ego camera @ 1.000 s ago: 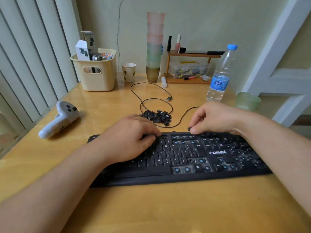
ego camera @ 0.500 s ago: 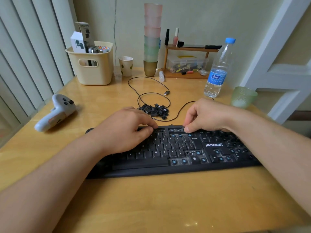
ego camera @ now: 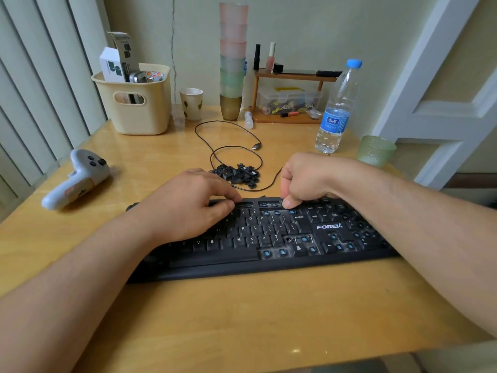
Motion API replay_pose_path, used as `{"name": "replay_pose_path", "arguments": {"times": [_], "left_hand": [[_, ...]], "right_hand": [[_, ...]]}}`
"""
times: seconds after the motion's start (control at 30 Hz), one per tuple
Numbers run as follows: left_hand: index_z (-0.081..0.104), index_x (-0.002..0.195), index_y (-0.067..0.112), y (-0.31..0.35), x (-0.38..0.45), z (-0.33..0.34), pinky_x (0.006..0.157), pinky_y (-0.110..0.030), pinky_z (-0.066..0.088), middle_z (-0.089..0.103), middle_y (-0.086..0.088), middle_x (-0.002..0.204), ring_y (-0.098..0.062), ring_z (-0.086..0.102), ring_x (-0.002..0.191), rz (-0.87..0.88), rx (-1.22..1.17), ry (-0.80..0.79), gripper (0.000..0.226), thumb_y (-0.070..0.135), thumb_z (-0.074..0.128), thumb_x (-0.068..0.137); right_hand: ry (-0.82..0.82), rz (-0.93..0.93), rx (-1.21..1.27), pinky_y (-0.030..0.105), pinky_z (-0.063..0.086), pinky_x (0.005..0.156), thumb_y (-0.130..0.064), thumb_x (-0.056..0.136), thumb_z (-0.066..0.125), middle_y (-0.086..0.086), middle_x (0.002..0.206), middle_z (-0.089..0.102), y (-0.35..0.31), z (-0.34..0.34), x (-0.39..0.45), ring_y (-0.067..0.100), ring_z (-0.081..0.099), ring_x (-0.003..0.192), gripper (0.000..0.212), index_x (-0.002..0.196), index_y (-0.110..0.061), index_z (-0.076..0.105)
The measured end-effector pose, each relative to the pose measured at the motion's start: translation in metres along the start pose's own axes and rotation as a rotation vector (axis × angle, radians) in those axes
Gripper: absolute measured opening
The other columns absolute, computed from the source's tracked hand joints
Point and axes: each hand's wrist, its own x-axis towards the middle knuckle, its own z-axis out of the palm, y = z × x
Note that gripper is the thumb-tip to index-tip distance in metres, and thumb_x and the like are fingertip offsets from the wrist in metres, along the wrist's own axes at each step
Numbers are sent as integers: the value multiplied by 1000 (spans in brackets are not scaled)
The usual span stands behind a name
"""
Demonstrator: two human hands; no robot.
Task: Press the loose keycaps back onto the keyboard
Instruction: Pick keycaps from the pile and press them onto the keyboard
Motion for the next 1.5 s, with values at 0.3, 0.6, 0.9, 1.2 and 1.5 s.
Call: {"name": "replay_pose_path", "arguments": {"times": [0.3, 0.6, 0.9, 1.2, 1.5], "left_hand": [[74, 117, 38, 0, -1, 0, 107, -33, 43, 70, 19, 119, -8, 56, 117, 10, -9, 20, 22, 39, 62, 99], [73, 118, 39, 1, -1, -4, 101, -23, 36, 69, 20, 119, -5, 55, 117, -3, 17, 16, 22, 38, 63, 98], [74, 118, 39, -2, -1, -8, 104, -28, 42, 70, 20, 118, -6, 56, 116, -48, 28, -10, 23, 37, 62, 99], [76, 110, 36, -48, -7, -35, 88, -27, 48, 73, 13, 113, -12, 62, 110, -560, -2, 163, 47, 4, 43, 96], [76, 112, 36, -56, -5, -26, 84, -25, 44, 73, 10, 115, -10, 58, 99, -585, -23, 176, 35, 15, 50, 101]], "right_hand": [[13, -30, -50, 36, 53, 80, -21, 81, 87, -3, 91, 71, 5, 2, 1, 17, 63, 89, 12, 78, -22, 76], [54, -29, 184, 45, 52, 99, -34, 70, 94, -3, 93, 75, 26, -5, 8, 18, 67, 99, 23, 75, -19, 77], [38, -44, 8, 42, 57, 87, -36, 74, 92, -3, 88, 74, 14, -8, 12, 17, 68, 89, 22, 78, -22, 75], [290, -376, 132, 24, 47, 73, -28, 91, 76, -14, 94, 70, -51, 35, 41, 5, 62, 85, 12, 102, -31, 77], [149, -422, -136, 39, 46, 110, -17, 98, 62, 0, 147, 56, -87, 38, 62, 25, 50, 134, 44, 137, -37, 64]]}}
